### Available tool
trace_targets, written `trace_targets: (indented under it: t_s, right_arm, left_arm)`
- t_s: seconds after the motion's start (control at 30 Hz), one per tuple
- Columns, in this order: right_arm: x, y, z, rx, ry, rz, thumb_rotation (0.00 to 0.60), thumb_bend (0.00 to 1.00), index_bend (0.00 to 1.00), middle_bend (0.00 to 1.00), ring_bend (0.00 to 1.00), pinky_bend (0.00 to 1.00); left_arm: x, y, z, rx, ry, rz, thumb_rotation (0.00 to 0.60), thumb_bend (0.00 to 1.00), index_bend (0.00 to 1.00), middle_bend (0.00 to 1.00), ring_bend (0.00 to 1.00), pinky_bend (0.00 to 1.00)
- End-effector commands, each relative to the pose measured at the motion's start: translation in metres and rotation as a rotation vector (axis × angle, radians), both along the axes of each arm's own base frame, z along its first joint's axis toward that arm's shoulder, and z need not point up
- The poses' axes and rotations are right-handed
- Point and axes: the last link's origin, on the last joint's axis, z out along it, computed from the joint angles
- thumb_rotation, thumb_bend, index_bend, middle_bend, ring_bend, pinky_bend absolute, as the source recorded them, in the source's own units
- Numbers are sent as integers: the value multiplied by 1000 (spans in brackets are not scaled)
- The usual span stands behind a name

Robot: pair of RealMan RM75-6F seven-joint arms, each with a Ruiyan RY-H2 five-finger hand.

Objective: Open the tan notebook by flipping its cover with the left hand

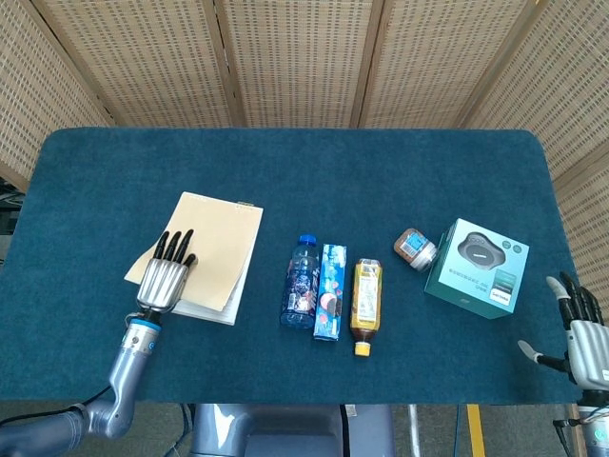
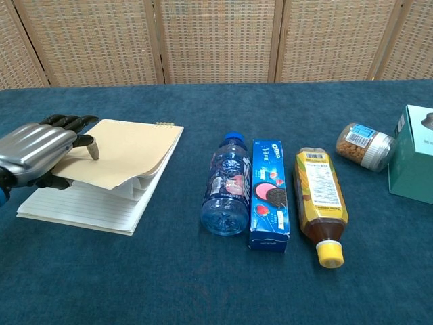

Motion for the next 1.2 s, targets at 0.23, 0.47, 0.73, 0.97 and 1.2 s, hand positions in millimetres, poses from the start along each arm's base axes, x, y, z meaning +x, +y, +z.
trace_targets:
  t_s: [0.23,0.47,0.73,0.97,1.2]
  right_arm:
    - [3,6,6,43,-73,27,600,53,12,0,0,0]
    - [5,7,6,50,-84,22,600,53,13,0,0,0]
    - [6,6,7,46,-91,19,600,53,12,0,0,0]
    - [7,6,7,47,-96,17,600,53,13,0,0,0]
    - [8,6,7,48,-98,16,600,53,12,0,0,0]
  left_arm:
    - [-5,-19,1,-15,12,8,600,672,810,0,0,0]
    - [-5,-37,4,-24,10,1,600,673,810,0,0,0]
    - [-5,-56,11,-27,-5,-6,600,674,810,0,0,0]
    - [-8,-72,15,-36,-5,-8,600,676,810,0,0,0]
    - [-10,-89,19,-53,-1,-7,600,677,810,0,0,0]
